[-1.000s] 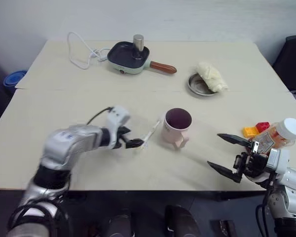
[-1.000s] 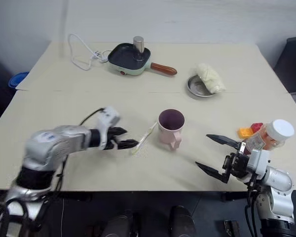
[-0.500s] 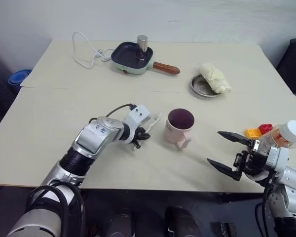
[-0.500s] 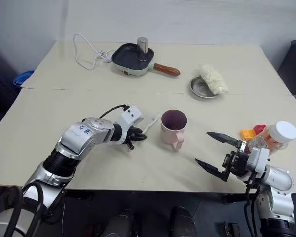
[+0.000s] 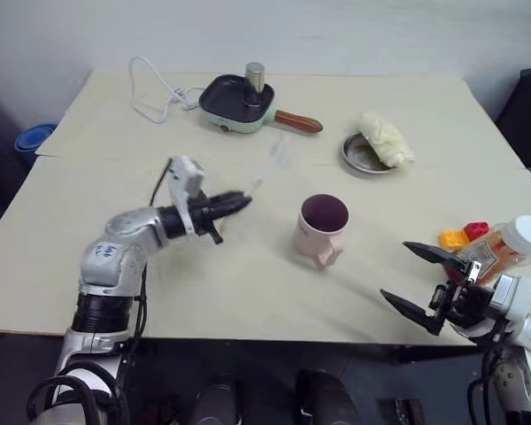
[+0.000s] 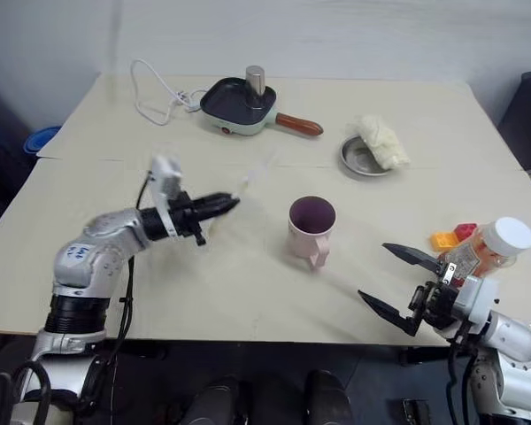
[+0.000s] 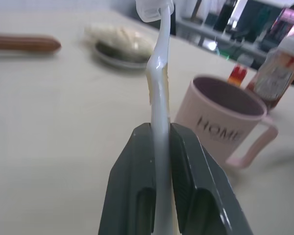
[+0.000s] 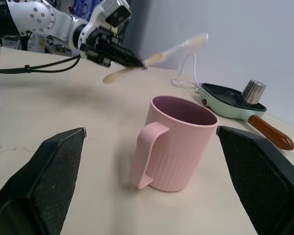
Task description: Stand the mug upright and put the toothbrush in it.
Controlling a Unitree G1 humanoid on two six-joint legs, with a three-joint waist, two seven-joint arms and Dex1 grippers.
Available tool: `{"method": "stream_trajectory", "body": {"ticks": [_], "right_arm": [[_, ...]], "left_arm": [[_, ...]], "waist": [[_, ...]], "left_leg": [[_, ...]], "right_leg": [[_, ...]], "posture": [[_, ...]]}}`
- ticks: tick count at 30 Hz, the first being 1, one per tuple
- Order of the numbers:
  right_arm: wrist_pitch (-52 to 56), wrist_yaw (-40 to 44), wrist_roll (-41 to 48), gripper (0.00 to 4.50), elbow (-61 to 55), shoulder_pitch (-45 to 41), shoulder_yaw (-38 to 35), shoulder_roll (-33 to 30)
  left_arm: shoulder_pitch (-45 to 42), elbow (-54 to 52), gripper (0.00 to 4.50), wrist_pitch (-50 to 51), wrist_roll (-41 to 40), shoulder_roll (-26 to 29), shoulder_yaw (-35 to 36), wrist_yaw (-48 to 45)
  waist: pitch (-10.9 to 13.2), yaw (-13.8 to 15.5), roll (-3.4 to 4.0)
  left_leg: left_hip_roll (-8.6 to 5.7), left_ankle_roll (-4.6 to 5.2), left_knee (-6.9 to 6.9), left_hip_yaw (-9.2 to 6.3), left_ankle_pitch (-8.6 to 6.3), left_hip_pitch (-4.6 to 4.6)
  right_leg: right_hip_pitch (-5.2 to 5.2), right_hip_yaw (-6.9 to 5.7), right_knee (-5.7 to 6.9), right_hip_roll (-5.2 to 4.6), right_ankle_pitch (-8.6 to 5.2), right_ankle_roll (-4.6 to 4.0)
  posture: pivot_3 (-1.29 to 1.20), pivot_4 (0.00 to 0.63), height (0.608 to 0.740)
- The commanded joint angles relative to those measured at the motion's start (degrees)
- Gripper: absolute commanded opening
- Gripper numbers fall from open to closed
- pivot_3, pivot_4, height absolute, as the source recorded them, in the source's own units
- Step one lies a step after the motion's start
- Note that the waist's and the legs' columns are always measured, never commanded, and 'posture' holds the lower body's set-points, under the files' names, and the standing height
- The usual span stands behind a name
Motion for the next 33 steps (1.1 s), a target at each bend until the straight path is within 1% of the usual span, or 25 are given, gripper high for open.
{"method": "stream_trajectory", "body": {"ticks": [1, 3, 5, 8, 9, 13, 17, 19, 24, 26, 28, 30, 33], "right_arm": [[-1.3, -2.9, 0.4, 4.50, -4.3, 2.5, -2.4, 1.1], [-2.0, -4.4, -0.1, 4.50, -5.0, 3.1, -2.8, 1.6], [-2.7, -6.5, -0.5, 4.50, -5.6, 3.0, -3.3, 2.5], [-2.3, -9.5, -0.6, 4.50, -7.5, 3.7, -3.3, 3.5], [-2.4, -10.2, -0.9, 4.50, -8.1, 4.1, -3.2, 3.7], [-2.8, -12.6, -1.6, 4.50, -9.9, 5.2, -3.2, 3.9], [-3.2, -14.6, -2.4, 4.50, -11.5, 6.2, -3.1, 4.3], [-3.4, -15.2, -2.6, 4.50, -11.9, 6.6, -3.2, 4.3], [-4.1, -15.1, -3.1, 4.50, -10.2, 6.1, -2.8, 4.0], [-4.4, -14.5, -3.2, 4.50, -8.4, 5.1, -2.3, 3.9], [-4.5, -13.7, -3.1, 4.50, -6.3, 4.0, -1.9, 3.6], [-3.3, -12.1, -2.4, 4.50, -3.9, 2.7, -1.7, 2.6], [0.5, -6.0, 0.7, 4.50, 0.6, 0.0, -1.8, -1.6]], "left_arm": [[-7.3, -0.8, 0.14, 0.2, -12.3, -7.5, 2.7, -3.8], [-10.8, 1.5, 0.14, -3.2, -11.0, -11.8, 0.6, -5.6], [-13.6, 7.7, 0.14, -9.6, -5.8, -15.6, -2.6, -7.6], [-17.1, 19.9, 0.14, -18.3, -0.7, -21.5, -6.1, -11.1], [-17.9, 24.2, 0.14, -23.0, 1.6, -23.2, -7.2, -12.1], [-18.8, 34.7, 0.14, -33.9, 6.7, -26.7, -9.7, -17.0], [-19.9, 41.8, 0.14, -41.8, 8.6, -28.7, -8.6, -18.1], [-20.1, 42.6, 0.88, -42.3, 8.1, -29.1, -7.9, -18.5], [-18.7, 39.7, 2.31, -42.7, 8.1, -27.9, -7.0, -19.0], [-17.4, 37.0, 2.88, -42.1, 8.3, -26.6, -7.0, -18.6], [-16.1, 34.2, 3.53, -41.3, 8.6, -25.3, -7.4, -17.9], [-14.0, 30.8, 4.07, -41.4, 10.8, -22.3, -8.5, -17.0], [-8.8, 23.2, 4.07, -40.5, 15.3, -14.6, -8.9, -14.3]], "waist": [[0.0, 0.4, -0.05], [0.1, 0.8, -0.11], [0.0, 0.8, -0.10], [0.0, 0.5, 0.00], [0.0, 0.3, 0.00], [0.0, -0.4, -0.03], [0.0, -0.3, -0.05], [0.0, -0.3, -0.05], [0.0, -0.3, -0.05], [0.0, -0.3, -0.05], [0.0, -0.3, -0.05], [0.0, -0.4, -0.03], [0.0, -0.7, -0.02]], "left_leg": [[-0.03, 0.01, 0.01, -0.02, -0.01, -0.02], [-0.16, 0.03, 0.08, -0.05, 0.00, -0.08], [-0.26, 0.04, 0.07, 0.00, -0.01, -0.03], [-0.29, 0.04, 0.00, 0.12, -0.01, 0.10], [-0.29, 0.04, -0.01, 0.17, -0.01, 0.08], [-0.26, 0.03, -0.06, 0.16, 0.00, -0.02], [-0.23, 0.04, -0.08, 0.09, -0.01, -0.03], [-0.23, 0.07, -0.07, 0.05, -0.02, -0.03], [-0.22, 0.11, -0.06, 0.03, -0.04, -0.04], [-0.22, 0.11, -0.06, 0.03, -0.04, -0.04], [-0.22, 0.11, -0.07, 0.02, -0.04, -0.03], [-0.19, 0.11, -0.07, 0.01, -0.04, -0.03], [-0.16, 0.11, -0.08, 0.04, -0.04, -0.02]], "right_leg": [[0.01, -0.01, -0.01, -0.01, 0.00, 0.01], [0.03, -0.05, -0.04, 0.01, 0.04, 0.08], [0.09, -0.02, -0.12, 0.04, 0.08, 0.14], [0.19, -0.05, -0.30, 0.08, 0.08, 0.14], [0.17, -0.05, -0.33, 0.10, 0.08, 0.14], [0.04, -0.05, -0.35, 0.11, 0.07, 0.13], [-0.01, -0.04, -0.40, 0.10, 0.07, 0.13], [0.00, -0.04, -0.43, 0.09, 0.07, 0.12], [0.00, -0.04, -0.42, 0.07, 0.07, 0.12], [0.00, -0.04, -0.42, 0.07, 0.07, 0.13], [0.01, -0.05, -0.36, 0.08, 0.07, 0.13], [0.01, -0.05, -0.32, 0.10, 0.07, 0.13], [0.01, -0.03, -0.26, 0.11, 0.07, 0.12]], "posture": [[0.00, 0.150, 0.740], [0.00, 0.150, 0.740], [0.00, 0.150, 0.740], [0.00, 0.150, 0.740], [0.00, 0.150, 0.740], [0.00, 0.150, 0.740], [0.00, 0.150, 0.740], [0.00, 0.150, 0.740], [0.00, 0.150, 0.740], [0.00, 0.150, 0.740], [0.00, 0.150, 0.740], [0.00, 0.150, 0.740], [0.00, 0.150, 0.740]]}}
